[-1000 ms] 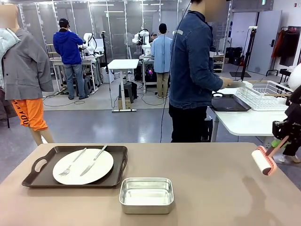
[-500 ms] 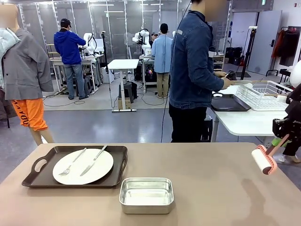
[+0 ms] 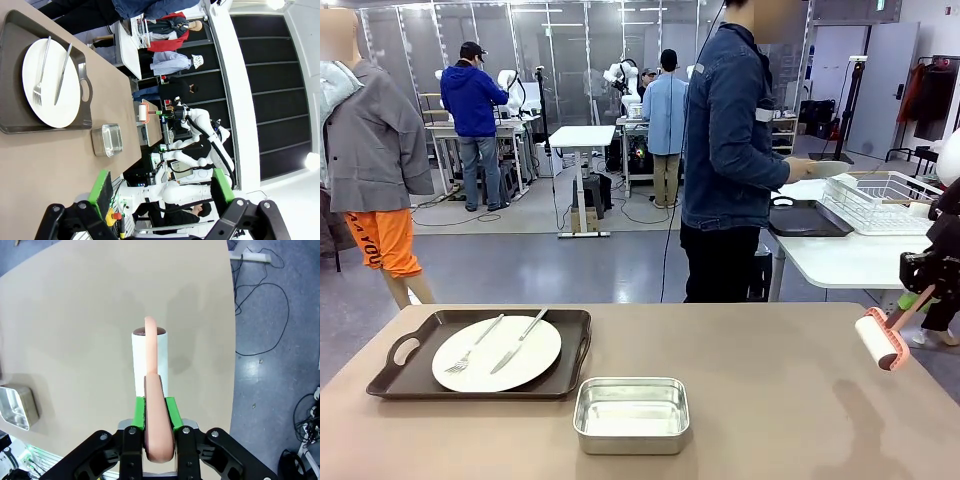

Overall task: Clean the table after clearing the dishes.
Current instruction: Place the Lint Roller back on top of the Airtight Container.

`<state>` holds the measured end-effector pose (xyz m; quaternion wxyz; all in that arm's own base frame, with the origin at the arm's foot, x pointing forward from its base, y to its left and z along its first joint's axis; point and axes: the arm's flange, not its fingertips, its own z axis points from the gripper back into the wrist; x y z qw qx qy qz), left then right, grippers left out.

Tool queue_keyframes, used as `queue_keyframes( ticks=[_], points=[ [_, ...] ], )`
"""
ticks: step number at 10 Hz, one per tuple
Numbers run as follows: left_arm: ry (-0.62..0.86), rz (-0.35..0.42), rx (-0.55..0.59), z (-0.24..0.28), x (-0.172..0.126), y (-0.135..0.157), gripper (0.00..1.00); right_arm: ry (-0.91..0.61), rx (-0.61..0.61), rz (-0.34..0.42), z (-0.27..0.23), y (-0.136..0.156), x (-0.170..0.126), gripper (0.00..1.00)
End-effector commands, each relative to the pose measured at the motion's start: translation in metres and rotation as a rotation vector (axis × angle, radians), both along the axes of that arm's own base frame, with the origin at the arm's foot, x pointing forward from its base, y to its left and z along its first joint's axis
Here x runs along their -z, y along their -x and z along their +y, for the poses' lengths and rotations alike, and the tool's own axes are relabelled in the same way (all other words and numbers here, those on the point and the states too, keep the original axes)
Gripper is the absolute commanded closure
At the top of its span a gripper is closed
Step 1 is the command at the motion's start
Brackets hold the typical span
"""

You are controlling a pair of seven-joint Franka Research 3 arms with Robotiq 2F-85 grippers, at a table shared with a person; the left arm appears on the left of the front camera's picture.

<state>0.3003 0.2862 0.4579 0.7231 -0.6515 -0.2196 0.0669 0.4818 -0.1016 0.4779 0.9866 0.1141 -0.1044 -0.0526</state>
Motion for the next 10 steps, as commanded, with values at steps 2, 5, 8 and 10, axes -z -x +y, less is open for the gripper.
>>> queue_keyframes(
  ticks=[2, 5, 8, 10],
  points=[
    [0.004, -0.003, 0.008, 0.001, -0.002, 0.004, 0.00, 0.005, -0.005, -0.016, 0.001, -0.001, 0.000, 0.79],
    [0.004, -0.003, 0.008, 0.001, -0.002, 0.004, 0.00, 0.059, -0.097, -0.034, 0.041, -0.005, -0.013, 0.79],
    [0.004, -0.003, 0.008, 0.001, -0.002, 0.004, 0.00, 0.147, -0.489, -0.080, 0.164, 0.001, -0.046, 0.79],
    [0.004, -0.003, 0.008, 0.001, -0.002, 0.004, 0.00, 0.217, -0.665, -0.081, 0.222, 0.010, -0.062, 0.79]
  ],
)
